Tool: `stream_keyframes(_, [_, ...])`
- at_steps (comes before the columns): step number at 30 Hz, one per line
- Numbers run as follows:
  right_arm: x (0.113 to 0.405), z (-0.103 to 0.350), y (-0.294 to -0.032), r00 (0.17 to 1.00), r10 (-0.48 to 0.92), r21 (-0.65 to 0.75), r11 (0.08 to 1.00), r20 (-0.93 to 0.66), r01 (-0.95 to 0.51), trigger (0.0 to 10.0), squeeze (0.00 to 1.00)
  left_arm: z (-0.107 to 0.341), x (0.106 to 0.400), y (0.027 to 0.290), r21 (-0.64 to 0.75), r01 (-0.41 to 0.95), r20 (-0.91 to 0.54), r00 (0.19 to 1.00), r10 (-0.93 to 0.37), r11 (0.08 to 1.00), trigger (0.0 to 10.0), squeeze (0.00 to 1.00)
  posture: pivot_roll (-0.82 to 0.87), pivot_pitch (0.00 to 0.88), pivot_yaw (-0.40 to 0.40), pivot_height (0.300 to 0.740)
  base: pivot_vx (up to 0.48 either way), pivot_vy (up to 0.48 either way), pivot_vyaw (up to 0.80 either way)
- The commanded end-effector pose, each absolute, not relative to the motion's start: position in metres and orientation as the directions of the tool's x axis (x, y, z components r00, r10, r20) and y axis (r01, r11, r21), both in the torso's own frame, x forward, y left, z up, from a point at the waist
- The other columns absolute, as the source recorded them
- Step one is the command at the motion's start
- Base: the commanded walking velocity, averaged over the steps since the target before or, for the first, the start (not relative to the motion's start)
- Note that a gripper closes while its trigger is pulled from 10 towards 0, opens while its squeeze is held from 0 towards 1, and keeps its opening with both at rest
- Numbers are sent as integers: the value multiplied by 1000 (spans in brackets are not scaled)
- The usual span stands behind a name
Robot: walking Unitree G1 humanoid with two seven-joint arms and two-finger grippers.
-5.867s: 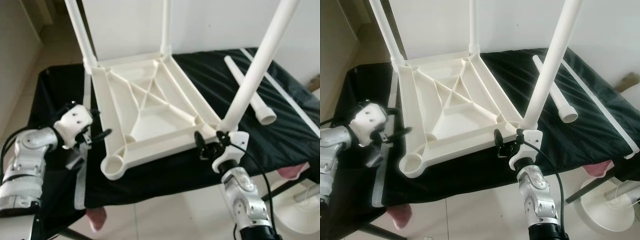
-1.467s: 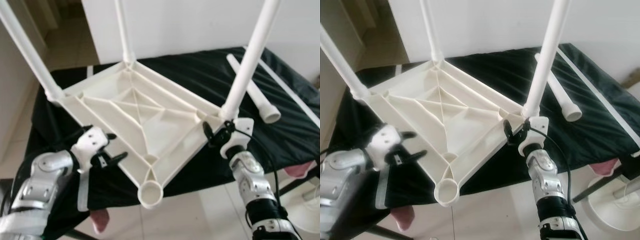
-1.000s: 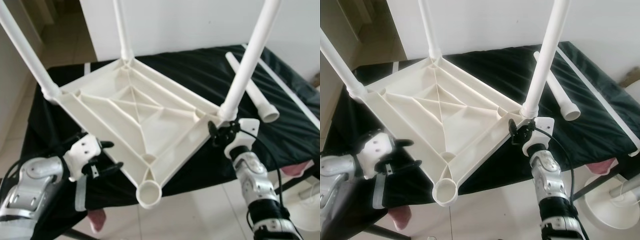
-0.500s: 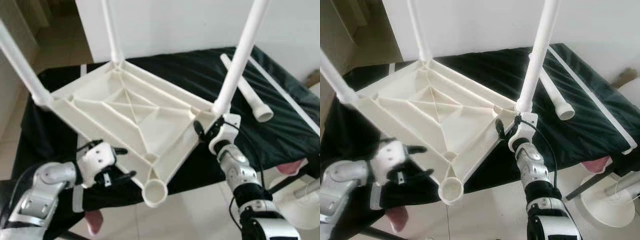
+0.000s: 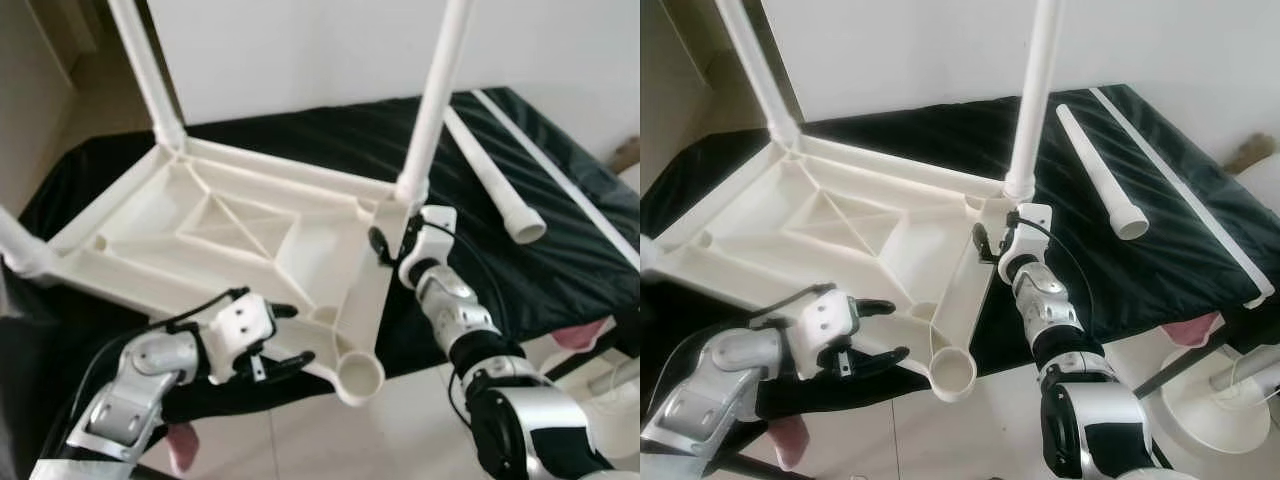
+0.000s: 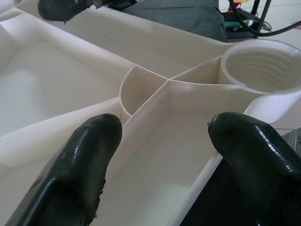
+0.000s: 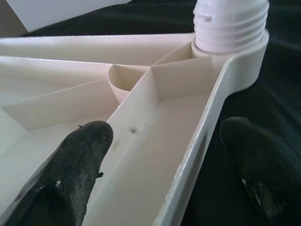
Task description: Building children table
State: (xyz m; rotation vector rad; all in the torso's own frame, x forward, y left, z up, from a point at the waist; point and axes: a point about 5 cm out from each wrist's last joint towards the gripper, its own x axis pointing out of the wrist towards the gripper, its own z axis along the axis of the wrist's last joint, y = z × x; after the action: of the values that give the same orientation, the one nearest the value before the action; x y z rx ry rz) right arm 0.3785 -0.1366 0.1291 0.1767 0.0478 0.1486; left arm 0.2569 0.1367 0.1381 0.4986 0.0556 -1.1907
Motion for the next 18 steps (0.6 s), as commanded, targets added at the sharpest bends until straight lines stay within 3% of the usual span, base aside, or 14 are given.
stream_keyframes(1, [376,127,-157,999,51,122,991,-17,-48,10000,0,137,268,159,409,837,-326,507,-798,364,10000,0,116,58,-40,740,0,0,0])
stream_keyframes(2, [376,127,-157,999,51,122,991,-17,-48,10000,0,137,268,159,409,837,-326,507,-798,364,10000,0,116,58,-40,740,0,0,0])
stream_keyframes(4, [370,121,-177,999,-31,57,998,-22,33,10000,0,143,282,181,445,777,-318,602,-732,446,10000,0,110,67,-40,740,0,0,0])
stream_keyframes(7, [364,119,-192,996,-84,11,996,-3,84,10000,0,150,288,197,459,749,-310,639,-704,477,10000,0,99,76,-38,740,0,0,0])
stream_keyframes(12, [354,119,-204,992,-123,-27,992,35,124,10000,0,152,285,204,441,769,-322,617,-718,463,10000,0,90,88,-32,740,0,0,0])
stream_keyframes(16, [329,114,-216,988,-142,-51,988,62,145,10000,0,147,268,201,371,847,-343,507,-791,381,10000,0,69,101,-28,740,0,0,0])
stream_keyframes(18, [323,113,-218,987,-149,-49,987,62,152,10000,0,148,265,199,350,858,-333,489,-806,376,10000,0,58,107,-25,740,0,0,0])
